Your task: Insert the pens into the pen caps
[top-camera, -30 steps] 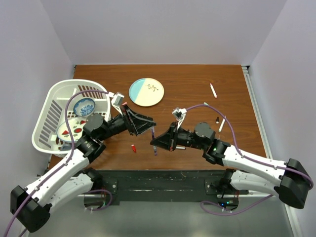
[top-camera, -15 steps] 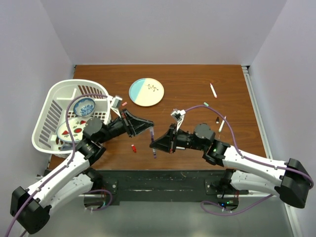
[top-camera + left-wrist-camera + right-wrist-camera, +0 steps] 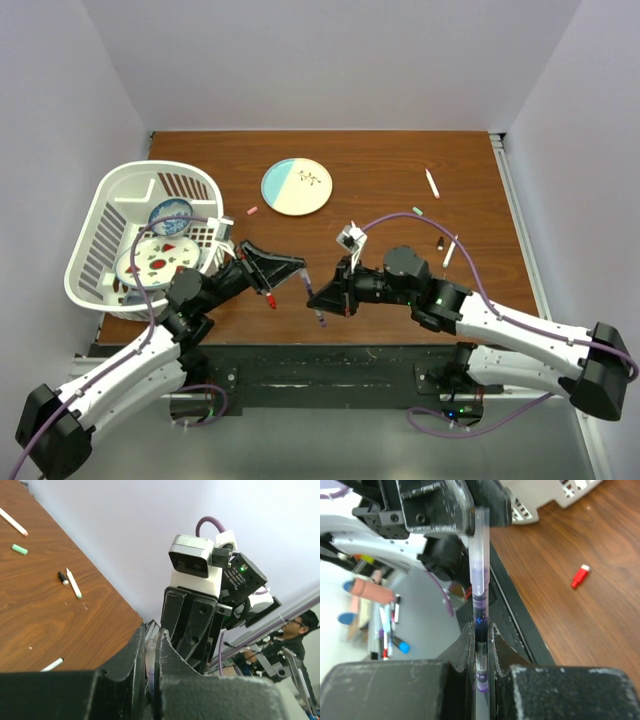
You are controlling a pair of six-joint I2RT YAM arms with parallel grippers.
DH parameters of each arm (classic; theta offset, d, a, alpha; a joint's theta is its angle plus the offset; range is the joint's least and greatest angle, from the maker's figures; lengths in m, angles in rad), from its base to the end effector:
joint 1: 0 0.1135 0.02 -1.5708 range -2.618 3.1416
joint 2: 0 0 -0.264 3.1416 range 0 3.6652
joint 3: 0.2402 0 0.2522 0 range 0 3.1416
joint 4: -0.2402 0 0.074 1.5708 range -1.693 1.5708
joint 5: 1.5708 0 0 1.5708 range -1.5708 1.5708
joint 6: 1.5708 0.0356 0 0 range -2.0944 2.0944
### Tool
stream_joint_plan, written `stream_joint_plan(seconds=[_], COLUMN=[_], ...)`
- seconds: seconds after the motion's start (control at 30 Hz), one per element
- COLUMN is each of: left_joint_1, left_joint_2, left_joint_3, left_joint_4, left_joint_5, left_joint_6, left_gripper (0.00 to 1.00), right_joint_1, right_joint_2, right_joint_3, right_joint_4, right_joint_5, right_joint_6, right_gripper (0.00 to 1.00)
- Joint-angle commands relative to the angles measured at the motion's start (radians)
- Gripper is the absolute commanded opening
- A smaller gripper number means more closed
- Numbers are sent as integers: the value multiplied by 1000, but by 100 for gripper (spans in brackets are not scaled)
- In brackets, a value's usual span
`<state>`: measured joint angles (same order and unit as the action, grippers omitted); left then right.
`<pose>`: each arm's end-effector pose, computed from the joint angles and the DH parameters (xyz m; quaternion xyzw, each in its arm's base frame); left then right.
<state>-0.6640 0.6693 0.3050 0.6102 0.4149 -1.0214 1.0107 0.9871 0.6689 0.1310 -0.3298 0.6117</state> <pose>0.1224 -0.1140 0.2720 0.0528 0.6211 -0.6602 0.4189 0.1133 0.2025 0.2941 -0.2532 0.7238 0.5433 0.3417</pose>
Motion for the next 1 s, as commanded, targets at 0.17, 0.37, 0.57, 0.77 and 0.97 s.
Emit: stream_joint_plan(seconds=[0.17,0.37,0.57,0.77,0.97], left_joint_1=[-115,-213,-290,-327,-335], left_joint_2=[-36,-5,68,144,133], left_joint_3=[-154,-224,-231,-305,-284], left_joint_4=[32,155,181,378,393], left_joint_5=[148,91,32,27,10], left_joint_6=[-46,-85,-63,-115,-103], left_gripper=[0,0,0,0,0], right_joint_1=[-53,-110,-201,-303,-328], right_joint_2=[73,114,137,137,162], right_joint_3=[293,327,270,290,259], right_joint_4=[84,88,179,214,262], right_joint_5=[255,224,154,52,-40], right_joint_6=[-110,-105,-63,-7,29], right_gripper=[0,0,0,0,0])
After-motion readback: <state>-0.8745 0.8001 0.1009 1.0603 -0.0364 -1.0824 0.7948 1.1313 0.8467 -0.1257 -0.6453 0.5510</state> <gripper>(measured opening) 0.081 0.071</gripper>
